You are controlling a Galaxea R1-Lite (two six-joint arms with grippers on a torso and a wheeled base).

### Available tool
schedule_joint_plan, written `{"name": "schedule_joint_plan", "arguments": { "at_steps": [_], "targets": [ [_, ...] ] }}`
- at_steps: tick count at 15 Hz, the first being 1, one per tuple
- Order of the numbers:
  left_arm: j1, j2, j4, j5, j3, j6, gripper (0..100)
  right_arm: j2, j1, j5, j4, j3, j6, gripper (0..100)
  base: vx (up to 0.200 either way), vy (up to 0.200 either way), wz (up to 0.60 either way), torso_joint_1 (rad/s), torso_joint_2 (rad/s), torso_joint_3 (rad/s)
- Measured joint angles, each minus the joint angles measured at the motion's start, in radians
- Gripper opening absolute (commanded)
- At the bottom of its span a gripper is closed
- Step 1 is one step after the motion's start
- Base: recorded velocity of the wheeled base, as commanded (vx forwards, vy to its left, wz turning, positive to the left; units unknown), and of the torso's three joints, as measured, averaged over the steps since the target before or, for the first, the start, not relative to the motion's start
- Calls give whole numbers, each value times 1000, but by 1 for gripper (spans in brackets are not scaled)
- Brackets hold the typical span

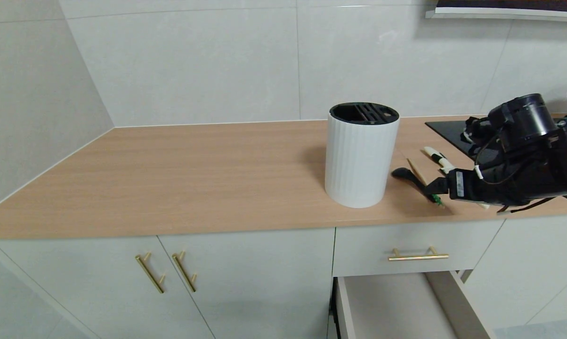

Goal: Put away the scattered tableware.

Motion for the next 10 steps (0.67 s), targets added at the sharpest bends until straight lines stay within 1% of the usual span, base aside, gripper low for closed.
{"name": "schedule_joint_plan", "arguments": {
  "at_steps": [3,10],
  "targets": [
    [0,0,0,0,0,0,100,68,-1,-4,-74,5,0,100,0,0,0,0,0,0],
    [0,0,0,0,0,0,100,158,-33,-29,-169,5,0,100,0,0,0,0,0,0]
  ]
}}
